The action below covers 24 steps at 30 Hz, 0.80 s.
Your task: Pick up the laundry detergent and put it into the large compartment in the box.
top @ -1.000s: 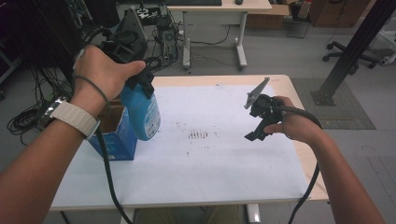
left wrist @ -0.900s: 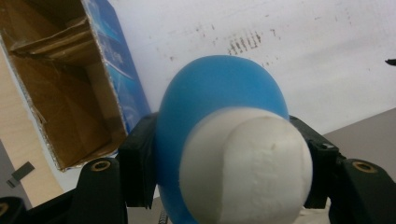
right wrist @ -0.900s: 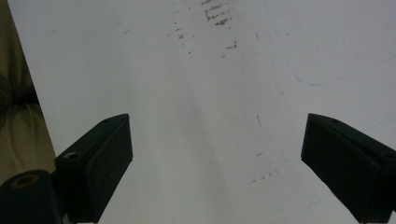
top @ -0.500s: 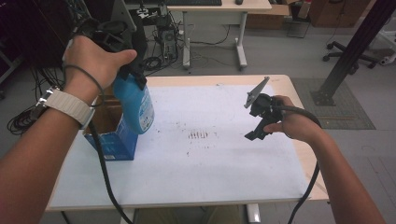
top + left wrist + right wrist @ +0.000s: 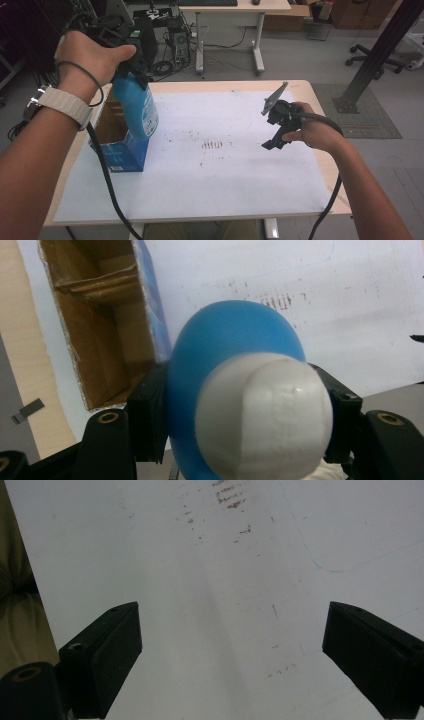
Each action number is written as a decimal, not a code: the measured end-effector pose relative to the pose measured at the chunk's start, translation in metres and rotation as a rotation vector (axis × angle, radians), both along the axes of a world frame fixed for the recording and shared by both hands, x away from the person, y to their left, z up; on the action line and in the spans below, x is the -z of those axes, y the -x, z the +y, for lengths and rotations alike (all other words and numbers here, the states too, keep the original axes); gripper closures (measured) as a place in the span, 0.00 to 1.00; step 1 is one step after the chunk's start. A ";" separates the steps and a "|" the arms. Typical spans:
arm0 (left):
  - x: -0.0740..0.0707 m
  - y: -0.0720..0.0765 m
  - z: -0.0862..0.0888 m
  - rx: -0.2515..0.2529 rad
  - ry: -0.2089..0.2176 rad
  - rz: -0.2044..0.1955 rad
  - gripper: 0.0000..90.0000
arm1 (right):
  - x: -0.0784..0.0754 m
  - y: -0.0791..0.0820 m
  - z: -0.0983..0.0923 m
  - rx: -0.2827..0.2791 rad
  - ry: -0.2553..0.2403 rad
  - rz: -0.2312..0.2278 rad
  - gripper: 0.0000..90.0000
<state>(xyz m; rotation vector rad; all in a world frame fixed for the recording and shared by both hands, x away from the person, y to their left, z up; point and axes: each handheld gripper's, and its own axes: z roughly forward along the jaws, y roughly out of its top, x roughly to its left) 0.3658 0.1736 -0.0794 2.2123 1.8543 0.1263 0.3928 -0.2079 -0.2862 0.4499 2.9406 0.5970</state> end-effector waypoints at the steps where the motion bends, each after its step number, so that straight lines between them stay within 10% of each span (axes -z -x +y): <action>1: 0.000 0.000 0.001 -0.004 0.000 0.001 0.42 | 0.000 0.000 0.000 0.000 0.000 -0.001 0.10; 24: -0.011 -0.006 0.031 -0.091 0.007 -0.005 0.42 | 0.002 -0.002 0.000 0.000 0.008 0.007 0.10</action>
